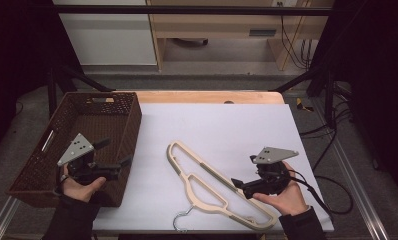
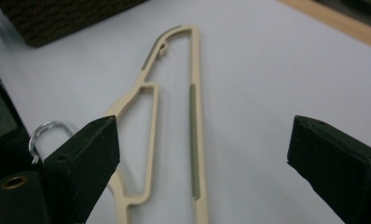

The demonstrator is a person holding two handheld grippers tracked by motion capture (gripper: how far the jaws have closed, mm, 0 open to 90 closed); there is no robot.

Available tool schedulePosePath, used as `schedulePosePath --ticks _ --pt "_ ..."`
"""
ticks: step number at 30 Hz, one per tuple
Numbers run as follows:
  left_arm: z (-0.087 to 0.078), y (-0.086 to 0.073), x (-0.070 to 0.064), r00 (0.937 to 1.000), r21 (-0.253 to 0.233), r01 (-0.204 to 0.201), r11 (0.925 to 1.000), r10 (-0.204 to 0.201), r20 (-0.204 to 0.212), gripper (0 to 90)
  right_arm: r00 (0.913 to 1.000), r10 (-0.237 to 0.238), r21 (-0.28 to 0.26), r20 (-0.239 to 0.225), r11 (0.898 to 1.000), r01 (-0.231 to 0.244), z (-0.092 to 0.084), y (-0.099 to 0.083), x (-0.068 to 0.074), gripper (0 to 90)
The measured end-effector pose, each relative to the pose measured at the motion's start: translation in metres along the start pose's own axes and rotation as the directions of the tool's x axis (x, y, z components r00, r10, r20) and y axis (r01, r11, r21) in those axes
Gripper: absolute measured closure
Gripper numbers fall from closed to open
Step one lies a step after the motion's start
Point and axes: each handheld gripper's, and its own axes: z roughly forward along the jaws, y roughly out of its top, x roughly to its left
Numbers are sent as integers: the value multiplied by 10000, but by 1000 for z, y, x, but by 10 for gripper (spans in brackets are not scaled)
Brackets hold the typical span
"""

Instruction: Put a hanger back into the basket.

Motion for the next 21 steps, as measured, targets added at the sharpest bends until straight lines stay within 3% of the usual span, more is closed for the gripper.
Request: schedulePosePath --ticks 2,5,6,7,8,12,13,14,15,18,21 --pt "1 0 -1 10000 37 -35 10000 35 16 32 9994 -304 864 -168 9958 317 7 -1 11 109" --pt "3 -1 -2 10000 89 -75 9999 75 61 32 9983 -487 1308 -317 9900 525 10 -3 15 127" --pt "3 -1 -3 9999 109 -79 9999 78 73 31 9970 -622 1817 -470 9809 697 15 -5 19 137" --pt "3 -1 -3 9999 109 -79 9999 78 73 32 9970 -622 1817 -470 9809 697 15 -5 19 137" --pt "4 -1 -4 9999 130 -92 9999 91 89 32 9964 -684 2403 -498 9675 784 19 -8 24 158" --pt "6 -1 -5 9998 177 -124 9998 122 131 32 9924 -685 3068 -1022 9468 969 27 -12 32 196" --pt "6 -2 -6 9998 190 -142 9997 139 149 32 9924 -685 3068 -1022 9468 969 27 -12 32 196" --pt "6 -2 -6 9997 209 -158 9997 154 164 33 9902 -732 3411 -1189 9336 1100 31 -15 35 213" --pt "7 -2 -7 9997 223 -174 9996 169 189 33 9902 -732 3411 -1189 9336 1100 31 -15 35 213" --pt "9 -2 -9 9995 272 -222 9994 216 244 34 9882 -816 3953 -1300 9097 1271 39 -19 40 248" --pt "10 -2 -12 9993 326 -241 9992 231 297 34 9845 -860 4117 -1530 9001 1426 44 -21 43 283"
